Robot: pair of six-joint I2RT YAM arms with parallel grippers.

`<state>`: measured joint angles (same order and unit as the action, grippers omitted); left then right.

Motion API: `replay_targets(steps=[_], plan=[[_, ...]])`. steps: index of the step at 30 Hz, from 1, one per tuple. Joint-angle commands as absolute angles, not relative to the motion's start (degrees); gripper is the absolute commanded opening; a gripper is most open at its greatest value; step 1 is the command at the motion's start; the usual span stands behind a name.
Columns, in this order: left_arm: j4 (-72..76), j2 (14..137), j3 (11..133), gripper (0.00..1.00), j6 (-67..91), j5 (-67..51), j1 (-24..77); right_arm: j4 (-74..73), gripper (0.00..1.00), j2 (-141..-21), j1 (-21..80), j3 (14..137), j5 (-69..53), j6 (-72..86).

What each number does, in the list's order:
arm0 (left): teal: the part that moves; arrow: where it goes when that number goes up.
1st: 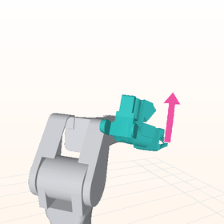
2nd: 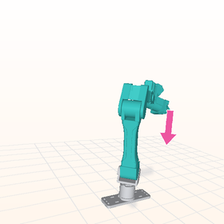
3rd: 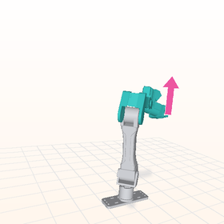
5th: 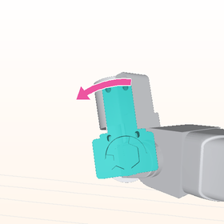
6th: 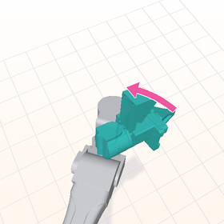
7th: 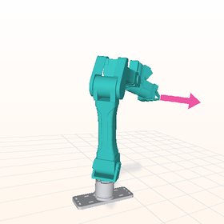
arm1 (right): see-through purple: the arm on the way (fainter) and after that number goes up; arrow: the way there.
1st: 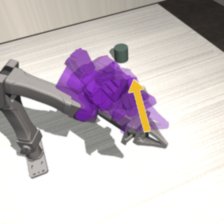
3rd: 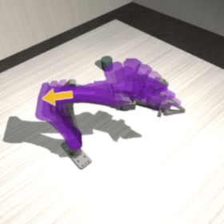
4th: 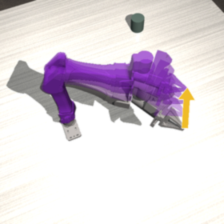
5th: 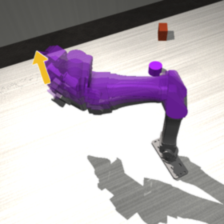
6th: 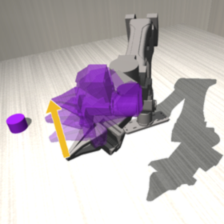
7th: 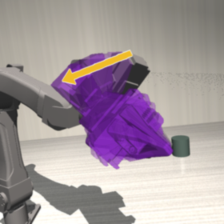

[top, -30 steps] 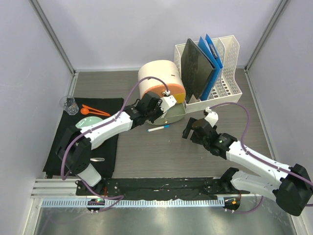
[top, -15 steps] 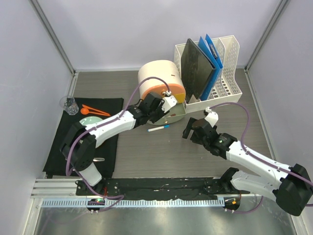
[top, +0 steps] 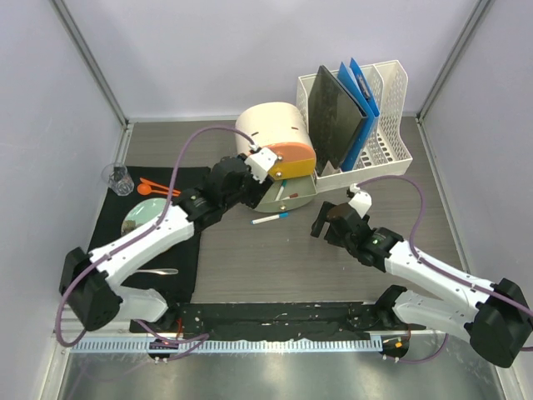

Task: Organize the desk
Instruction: Place the stationery in the drawer.

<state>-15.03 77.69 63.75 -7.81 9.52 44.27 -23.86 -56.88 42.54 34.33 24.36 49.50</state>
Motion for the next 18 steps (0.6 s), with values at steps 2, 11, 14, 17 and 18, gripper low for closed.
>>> replay_targets(steps=[2,11,14,17,18], plan=[[-12.4,69.4,57.8,0.66,-0.6,10.5,44.1,-20.4,0.92,-57.6,42.7,34.2,24.8,49.2],[-9.9,55.7,43.1,0.93,10.6,11.6,44.2,-15.1,0.92,-61.4,42.8,33.4,22.8,49.6],[-8.8,51.3,39.2,1.0,12.5,12.7,44.1,-13.7,0.93,-62.1,42.6,33.4,22.8,49.3],[-9.8,48.8,37.4,1.0,13.9,15.4,44.1,-12.6,0.94,-62.9,42.7,33.7,23.3,48.8],[-10.2,47.8,37.2,1.0,14.2,16.0,44.2,-12.3,0.94,-63.4,42.7,34.0,23.5,48.7]])
